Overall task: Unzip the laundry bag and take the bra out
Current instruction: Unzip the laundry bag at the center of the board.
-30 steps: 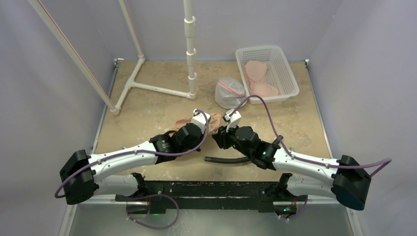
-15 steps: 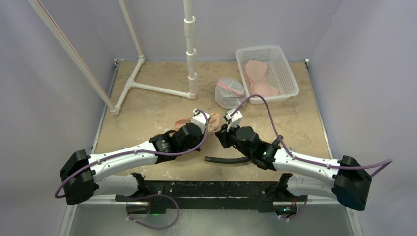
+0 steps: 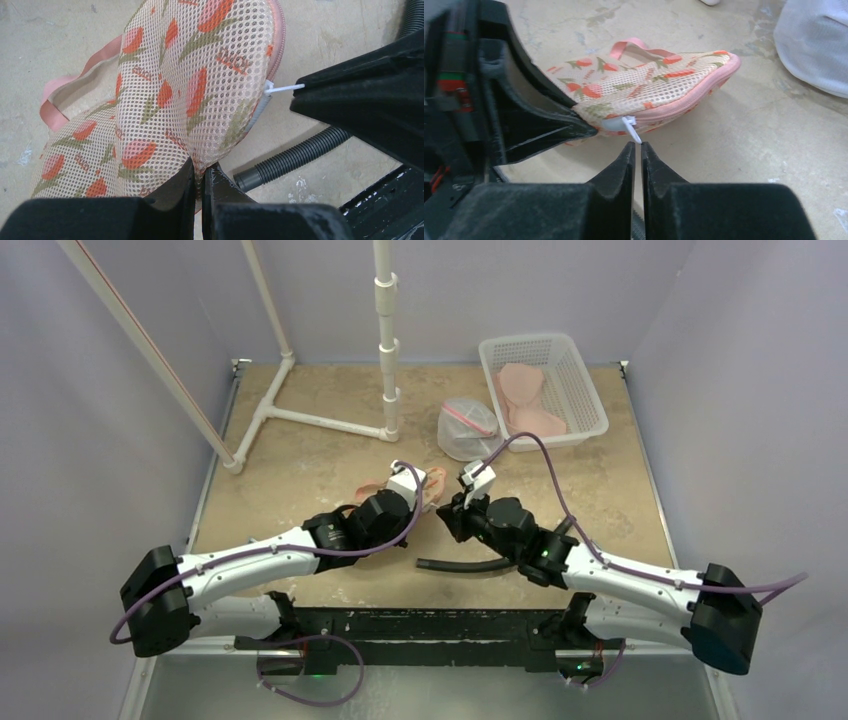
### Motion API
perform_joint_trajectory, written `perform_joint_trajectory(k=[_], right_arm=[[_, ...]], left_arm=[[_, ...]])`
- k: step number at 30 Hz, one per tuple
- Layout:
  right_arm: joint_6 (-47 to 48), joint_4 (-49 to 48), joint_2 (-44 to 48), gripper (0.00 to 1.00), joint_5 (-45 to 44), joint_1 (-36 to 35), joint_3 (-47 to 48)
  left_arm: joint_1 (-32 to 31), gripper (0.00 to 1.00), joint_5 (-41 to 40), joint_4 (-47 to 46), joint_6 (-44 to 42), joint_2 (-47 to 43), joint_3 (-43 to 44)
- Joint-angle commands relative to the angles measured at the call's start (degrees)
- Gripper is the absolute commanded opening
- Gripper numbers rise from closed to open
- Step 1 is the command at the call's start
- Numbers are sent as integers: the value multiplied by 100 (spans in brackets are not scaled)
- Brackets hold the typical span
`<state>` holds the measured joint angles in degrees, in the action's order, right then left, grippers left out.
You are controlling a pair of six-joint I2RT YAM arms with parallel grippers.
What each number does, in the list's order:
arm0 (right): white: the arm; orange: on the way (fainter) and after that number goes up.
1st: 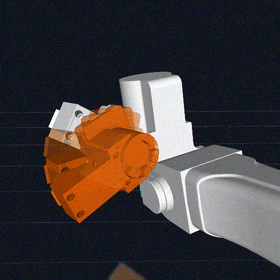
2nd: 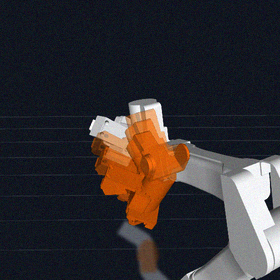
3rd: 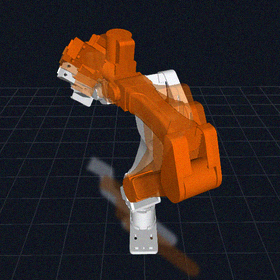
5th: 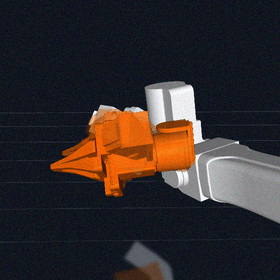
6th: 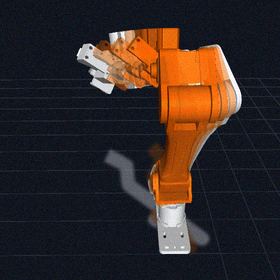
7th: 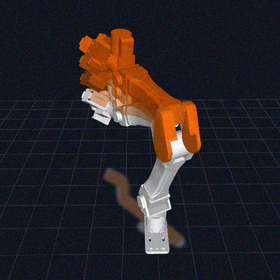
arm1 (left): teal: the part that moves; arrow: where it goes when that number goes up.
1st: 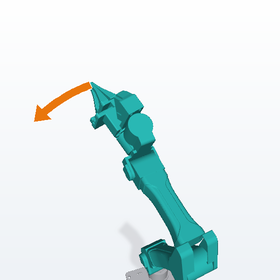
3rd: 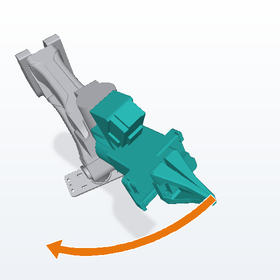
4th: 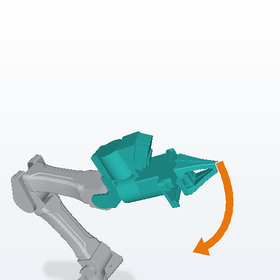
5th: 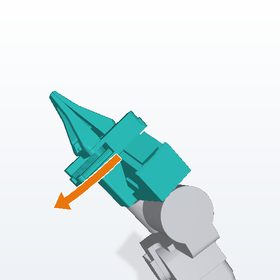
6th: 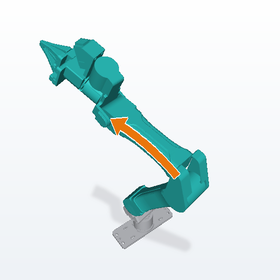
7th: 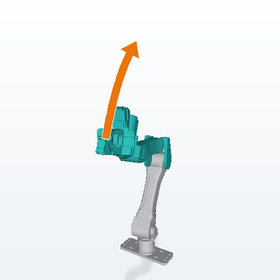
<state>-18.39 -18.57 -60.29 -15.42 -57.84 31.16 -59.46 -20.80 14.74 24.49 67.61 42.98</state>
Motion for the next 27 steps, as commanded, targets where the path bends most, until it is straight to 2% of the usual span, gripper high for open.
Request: perform_joint_trajectory(k=[1, 3, 8, 16, 22, 27], right_arm=[[275, -253, 335, 21, 535, -34, -55], [283, -198, 425, 35, 625, -34, -95], [1, 10, 711, 49, 874, -31, -218], [-161, 217, 680, 50, 1015, -11, 15], [-187, 217, 566, 47, 744, -6, 95], [-147, 13, 749, 52, 545, 18, -11]], left_arm=[[15, 0, 109, -119, 35, -219, 143], [22, 0, 115, -115, 0, -276, 128], [21, 0, 129, -93, -101, -427, 114], [22, 0, 103, 79, -217, -625, 149], [22, 0, 137, 120, -199, -704, 136], [15, 0, 146, 161, -190, -773, 89]])
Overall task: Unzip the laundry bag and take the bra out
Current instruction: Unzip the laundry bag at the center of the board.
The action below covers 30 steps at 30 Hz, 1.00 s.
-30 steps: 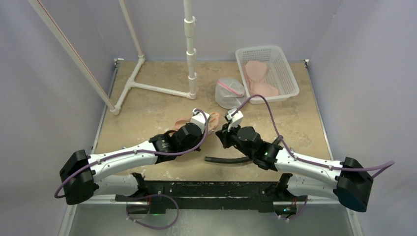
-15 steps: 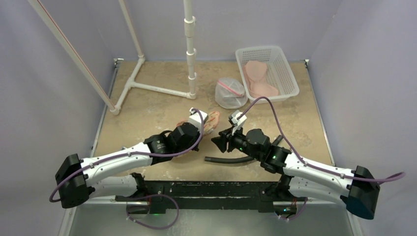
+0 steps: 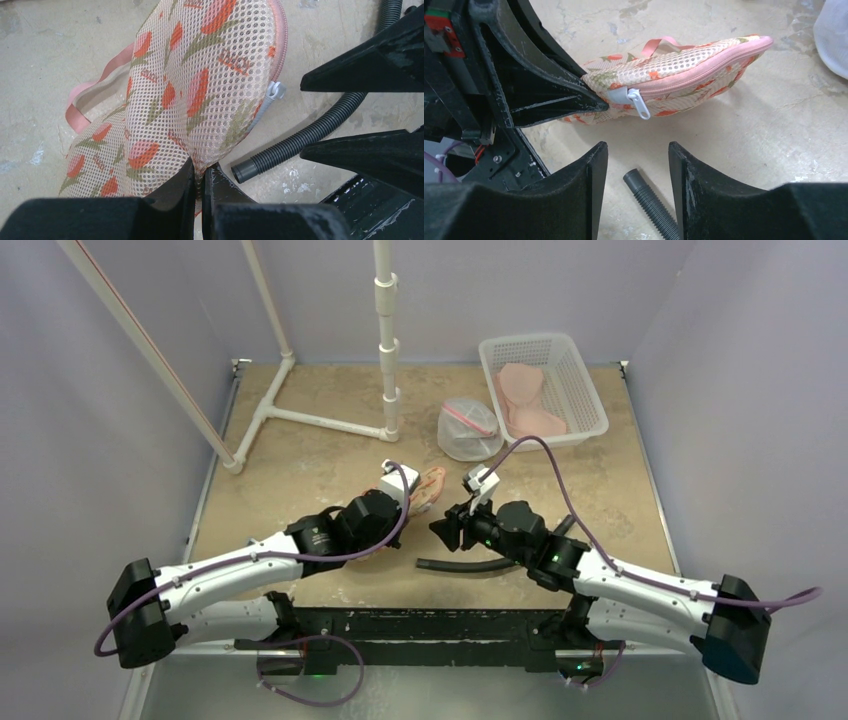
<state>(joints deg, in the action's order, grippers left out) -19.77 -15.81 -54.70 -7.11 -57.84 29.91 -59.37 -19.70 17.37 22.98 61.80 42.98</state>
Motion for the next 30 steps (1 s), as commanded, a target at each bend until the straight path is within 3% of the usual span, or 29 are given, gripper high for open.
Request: perform_joint_trajectory(k=[1, 14, 22, 30], right_arm=[[-7, -284, 203, 52, -309, 41, 116], [-113, -747, -72, 54, 647, 494, 182], [-878, -1687, -48, 56, 2775, 1566, -73], [-1655, -2318, -312, 59, 3977, 1929, -238]], left_arm=[[12, 0, 37, -100, -39, -201, 81], [9, 0, 181, -185, -100, -387, -21], [4, 0, 206, -180, -136, -541, -131], [8, 0, 143, -147, -154, -603, -150]])
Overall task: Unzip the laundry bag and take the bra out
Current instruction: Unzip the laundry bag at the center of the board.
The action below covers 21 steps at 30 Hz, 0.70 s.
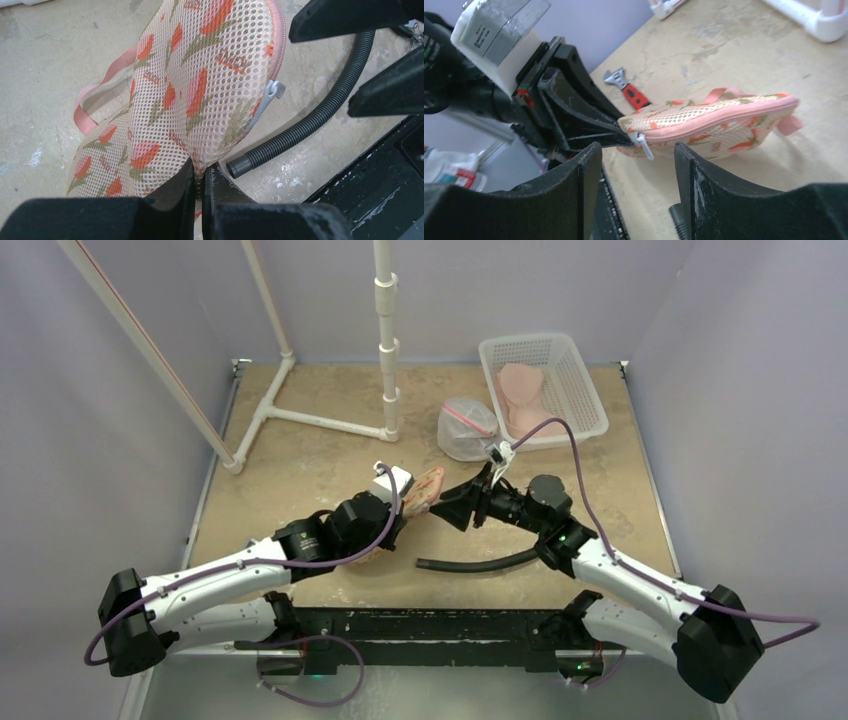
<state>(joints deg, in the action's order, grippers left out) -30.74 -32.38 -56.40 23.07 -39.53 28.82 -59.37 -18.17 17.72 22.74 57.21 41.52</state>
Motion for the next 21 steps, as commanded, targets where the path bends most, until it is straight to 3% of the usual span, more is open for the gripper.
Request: perform_joint_trajectory(k=[1, 21], right_arm=[[-624, -727, -188, 59, 1045, 102, -135], [-1359, -1648, -720, 49, 839, 152, -404]], left_arm=[[12, 0, -23, -176, -130, -150, -3], [8, 0, 1, -216, -125, -246, 15]])
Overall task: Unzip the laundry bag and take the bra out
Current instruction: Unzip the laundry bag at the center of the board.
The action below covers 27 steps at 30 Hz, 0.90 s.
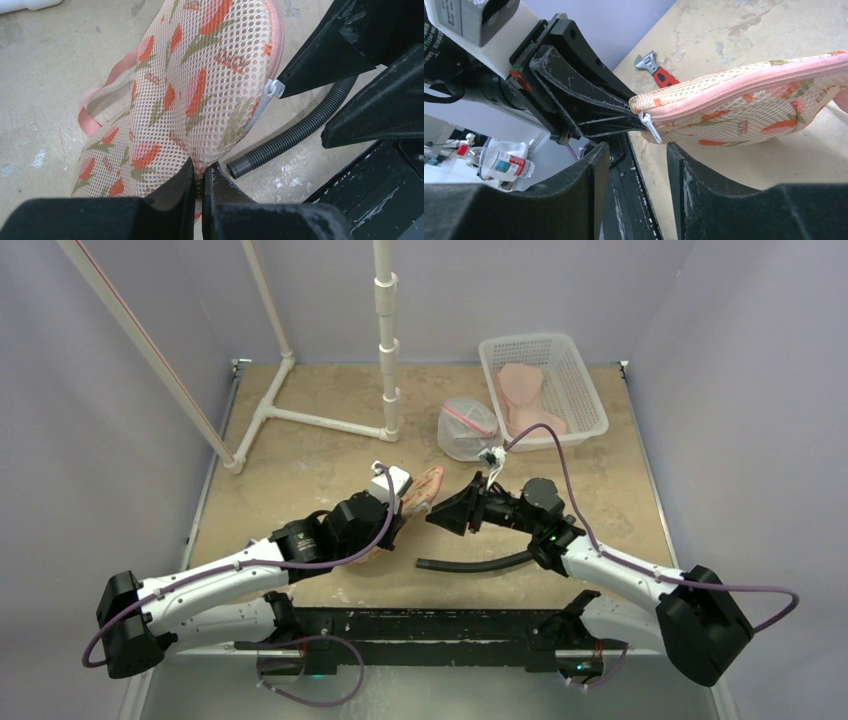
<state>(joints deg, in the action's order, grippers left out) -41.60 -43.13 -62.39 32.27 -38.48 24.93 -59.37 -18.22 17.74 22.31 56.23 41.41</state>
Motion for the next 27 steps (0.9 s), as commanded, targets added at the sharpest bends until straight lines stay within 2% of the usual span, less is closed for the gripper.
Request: perform_joint_trajectory(k=[1, 15, 27], right_arm=[[-297, -622, -151, 48, -81, 43, -15], [-532, -913, -353, 44, -115, 44, -4], [-459, -846, -341, 26, 0, 54, 29]], left_arm=[[12, 0, 13, -229, -78, -148, 25], [4, 0, 72, -281, -68, -146, -9], [6, 0, 49, -310, -73, -140, -10]])
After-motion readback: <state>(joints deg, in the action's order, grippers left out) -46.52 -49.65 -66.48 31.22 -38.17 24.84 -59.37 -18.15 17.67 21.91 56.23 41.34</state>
